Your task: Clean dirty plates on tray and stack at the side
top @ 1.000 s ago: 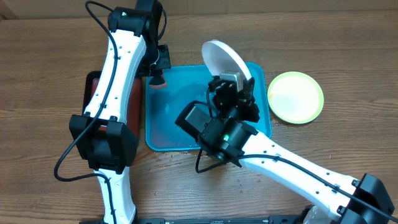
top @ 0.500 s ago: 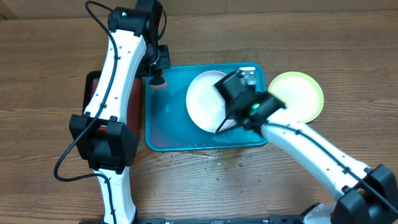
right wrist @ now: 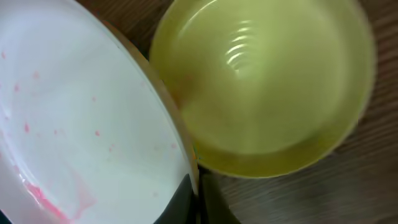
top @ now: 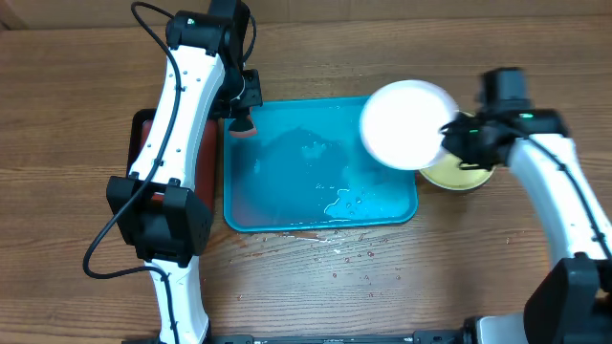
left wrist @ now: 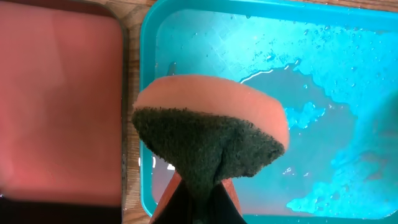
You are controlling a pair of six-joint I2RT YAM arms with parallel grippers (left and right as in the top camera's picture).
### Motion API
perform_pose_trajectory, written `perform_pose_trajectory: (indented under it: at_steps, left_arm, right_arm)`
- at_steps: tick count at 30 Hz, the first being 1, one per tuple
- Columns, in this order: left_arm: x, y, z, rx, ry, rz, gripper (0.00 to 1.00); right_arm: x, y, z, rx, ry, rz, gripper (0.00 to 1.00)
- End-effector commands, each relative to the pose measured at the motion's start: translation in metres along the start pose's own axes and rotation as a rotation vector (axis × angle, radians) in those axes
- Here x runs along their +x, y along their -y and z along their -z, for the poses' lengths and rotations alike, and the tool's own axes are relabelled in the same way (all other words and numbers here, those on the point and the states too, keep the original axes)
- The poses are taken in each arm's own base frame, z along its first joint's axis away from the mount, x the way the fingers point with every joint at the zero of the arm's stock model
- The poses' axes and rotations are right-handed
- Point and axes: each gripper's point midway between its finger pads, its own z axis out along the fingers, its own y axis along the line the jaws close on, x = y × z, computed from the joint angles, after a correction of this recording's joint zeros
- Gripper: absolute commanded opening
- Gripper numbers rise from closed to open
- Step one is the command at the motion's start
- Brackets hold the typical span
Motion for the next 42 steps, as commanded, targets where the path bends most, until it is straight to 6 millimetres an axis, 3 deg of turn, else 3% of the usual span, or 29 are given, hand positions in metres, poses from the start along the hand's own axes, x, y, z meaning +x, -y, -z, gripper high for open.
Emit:
perform_pose_trajectory:
  at_steps: [1,5,10,17,20,21,24,27,31,36,39,42]
  left_arm:
    - [0.002,0.005,0.000,0.011,-0.004,-0.027,0.04]
    - [0.002,0.005,0.000,0.011,-0.004,-0.027,0.04]
    - [0.002,0.005,0.000,0.011,-0.004,-0.027,0.04]
    - [0.002,0.005,0.001,0.012,-0.003,-0.034,0.04]
    - [0.003,0.003,0.004,0.012,-0.002,-0.032,0.04]
    - [0.004,0.002,0.008,0.011,-0.001,-0.031,0.04]
    - [0.007,-0.002,0.024,0.016,0.015,-0.049,0.04]
    - [0.011,-0.012,0.044,0.021,0.040,-0.042,0.04]
    - [0.025,-0.045,0.084,0.009,0.079,0.012,0.04]
    - [0.040,-0.083,0.120,-0.017,0.136,0.040,0.04]
    - [0.045,-0.104,0.129,-0.019,0.151,0.075,0.04]
    - [0.052,-0.128,0.122,-0.037,0.118,0.140,0.04]
  right_arm:
    - [-0.018,0.034,0.002,0.035,0.025,-0.090,0.04]
    - [-0.025,0.075,-0.012,0.085,0.003,-0.195,0.04]
    - [-0.012,0.105,-0.041,0.141,-0.070,-0.254,0.04]
    - [-0.003,0.115,-0.063,0.167,-0.121,-0.268,0.05]
    - [-0.006,0.113,-0.063,0.157,-0.112,-0.266,0.33]
    - [-0.006,0.113,-0.063,0.156,-0.112,-0.262,0.38]
    - [-0.009,0.103,-0.056,0.112,-0.127,-0.213,0.53]
    - [-0.015,0.090,-0.040,0.078,-0.120,-0.188,0.56]
    - [-0.029,0.053,0.000,-0.010,-0.049,-0.083,0.66]
    - [-0.027,0.004,0.038,-0.109,0.037,0.048,0.86]
    - [-0.015,-0.021,0.043,-0.140,0.042,0.117,0.88]
    - [0.000,-0.041,0.038,-0.151,0.019,0.183,0.88]
